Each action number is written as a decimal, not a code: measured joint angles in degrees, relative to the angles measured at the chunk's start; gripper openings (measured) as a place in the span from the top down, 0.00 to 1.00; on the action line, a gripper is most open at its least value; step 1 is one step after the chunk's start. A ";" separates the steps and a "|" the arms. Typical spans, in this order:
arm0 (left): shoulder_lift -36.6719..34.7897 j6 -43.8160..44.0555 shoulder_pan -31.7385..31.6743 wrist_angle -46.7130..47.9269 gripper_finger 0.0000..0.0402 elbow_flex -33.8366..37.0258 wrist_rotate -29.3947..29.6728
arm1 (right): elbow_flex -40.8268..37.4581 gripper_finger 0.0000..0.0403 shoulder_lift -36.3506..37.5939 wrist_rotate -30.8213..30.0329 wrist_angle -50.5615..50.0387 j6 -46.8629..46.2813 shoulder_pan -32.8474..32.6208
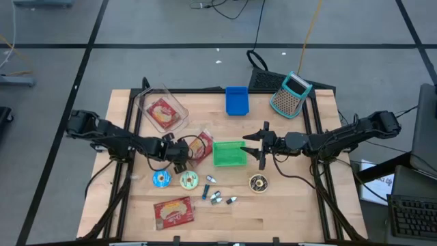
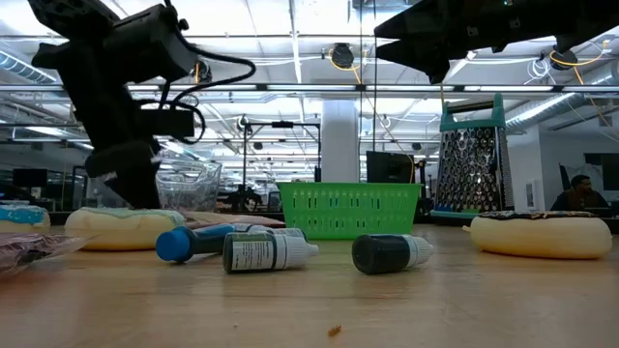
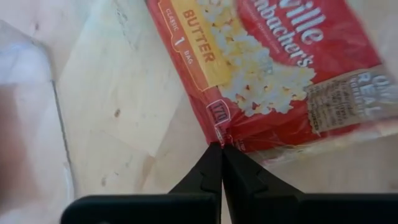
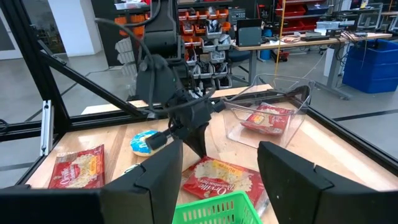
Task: Pick & Place Food Item
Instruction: Put the top red popcorn bag into the transparent bin
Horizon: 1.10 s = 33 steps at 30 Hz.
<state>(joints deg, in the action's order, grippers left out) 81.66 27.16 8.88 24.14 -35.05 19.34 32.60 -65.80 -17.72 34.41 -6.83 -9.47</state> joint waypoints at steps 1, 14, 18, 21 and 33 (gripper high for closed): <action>-0.90 -0.04 0.03 0.10 0.99 0.00 -0.20 | 0.00 0.51 -0.01 0.00 0.00 0.00 0.01; -20.68 0.26 0.03 -0.52 1.00 0.03 1.80 | 0.00 0.51 0.00 0.00 -0.02 0.00 0.02; -26.70 0.06 0.03 -3.86 1.00 0.03 4.34 | 0.00 0.51 -0.40 0.00 0.42 0.15 0.00; -30.07 -0.70 0.03 -9.00 1.00 0.03 5.82 | 0.00 0.51 -2.08 0.02 2.86 1.48 0.00; -31.04 -10.74 -1.59 -28.80 1.00 -0.08 6.42 | 1.74 0.51 -17.28 -4.16 21.70 23.76 -0.10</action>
<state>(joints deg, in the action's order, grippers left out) 50.61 16.42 7.29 -4.66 -35.14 25.76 34.34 -83.08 -21.88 56.12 16.93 -9.57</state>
